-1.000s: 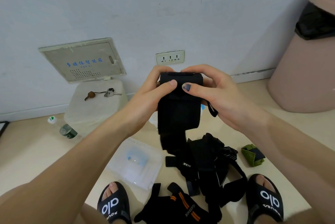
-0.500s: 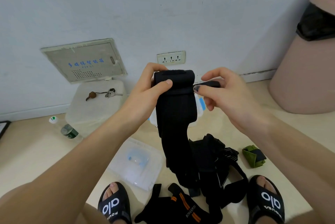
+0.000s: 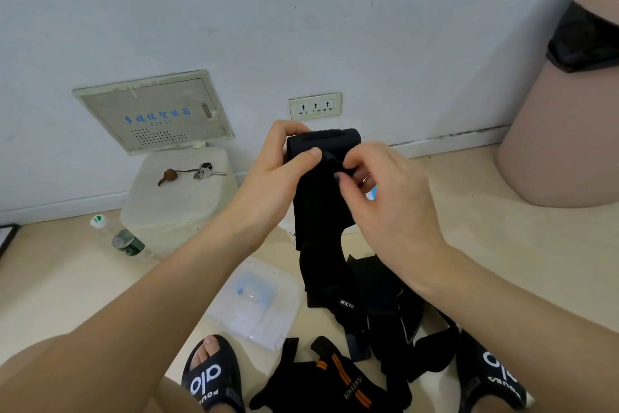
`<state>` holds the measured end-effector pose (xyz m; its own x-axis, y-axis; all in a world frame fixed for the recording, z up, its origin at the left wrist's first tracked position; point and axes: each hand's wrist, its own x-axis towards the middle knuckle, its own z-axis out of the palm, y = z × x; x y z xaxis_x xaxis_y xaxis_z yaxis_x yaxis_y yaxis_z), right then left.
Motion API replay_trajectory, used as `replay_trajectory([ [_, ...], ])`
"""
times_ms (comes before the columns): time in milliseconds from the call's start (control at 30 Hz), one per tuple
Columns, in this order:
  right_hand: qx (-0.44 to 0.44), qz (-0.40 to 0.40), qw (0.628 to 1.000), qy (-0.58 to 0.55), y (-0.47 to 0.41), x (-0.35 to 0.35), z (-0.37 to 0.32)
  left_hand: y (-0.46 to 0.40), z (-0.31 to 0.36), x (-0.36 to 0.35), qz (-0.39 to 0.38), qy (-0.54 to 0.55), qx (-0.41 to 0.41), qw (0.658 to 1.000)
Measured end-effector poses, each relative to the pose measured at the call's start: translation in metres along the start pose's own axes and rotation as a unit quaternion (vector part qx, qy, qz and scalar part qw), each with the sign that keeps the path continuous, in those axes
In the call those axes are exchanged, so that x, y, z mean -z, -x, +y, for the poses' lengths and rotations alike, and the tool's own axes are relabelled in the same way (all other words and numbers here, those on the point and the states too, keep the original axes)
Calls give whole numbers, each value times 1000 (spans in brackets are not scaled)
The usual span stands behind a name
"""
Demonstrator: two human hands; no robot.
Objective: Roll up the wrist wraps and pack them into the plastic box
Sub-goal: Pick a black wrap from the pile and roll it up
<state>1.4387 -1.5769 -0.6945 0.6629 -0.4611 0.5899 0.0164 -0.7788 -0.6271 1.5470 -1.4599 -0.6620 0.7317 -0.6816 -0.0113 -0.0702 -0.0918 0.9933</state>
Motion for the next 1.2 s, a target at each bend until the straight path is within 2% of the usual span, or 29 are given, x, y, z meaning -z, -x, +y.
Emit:
replay_trajectory([
  [100, 54, -16, 998, 33, 3, -6, 6, -1, 0, 0, 0, 12, 6, 1000],
  [267, 91, -39, 993, 66, 6, -7, 6, -2, 0, 4, -3, 10, -1, 1000],
  [500, 73, -76, 992, 66, 8, 0, 0, 3, -2, 8, -31, -67, -64, 995],
  [767, 76, -105, 991, 45, 6, 8, -1, 1, 1, 16, -43, -100, -95, 990],
  [833, 26, -65, 997, -15, 1, 11, -4, 0, 2, 16, -55, -93, -99, 989],
  [933, -115, 8, 989, -97, -11, 16, -5, 1, 2, 14, -71, -72, -88, 991],
  [967, -163, 9, 981, -109, -16, 18, -5, 2, 2, 13, -77, -67, -86, 991],
  [1033, -268, -49, 948, -167, -25, 23, -2, 3, 1, 12, -91, -61, -83, 990],
  [1100, -351, -144, 878, -293, -30, 27, -2, 3, 1, 12, -104, -56, -85, 989],
  [1133, -366, -171, 849, -340, -31, 28, -2, 3, 1, 12, -109, -53, -85, 989],
  [1200, -359, -177, 836, -376, -32, 29, -2, 4, 1, 13, -116, -44, -85, 989],
])
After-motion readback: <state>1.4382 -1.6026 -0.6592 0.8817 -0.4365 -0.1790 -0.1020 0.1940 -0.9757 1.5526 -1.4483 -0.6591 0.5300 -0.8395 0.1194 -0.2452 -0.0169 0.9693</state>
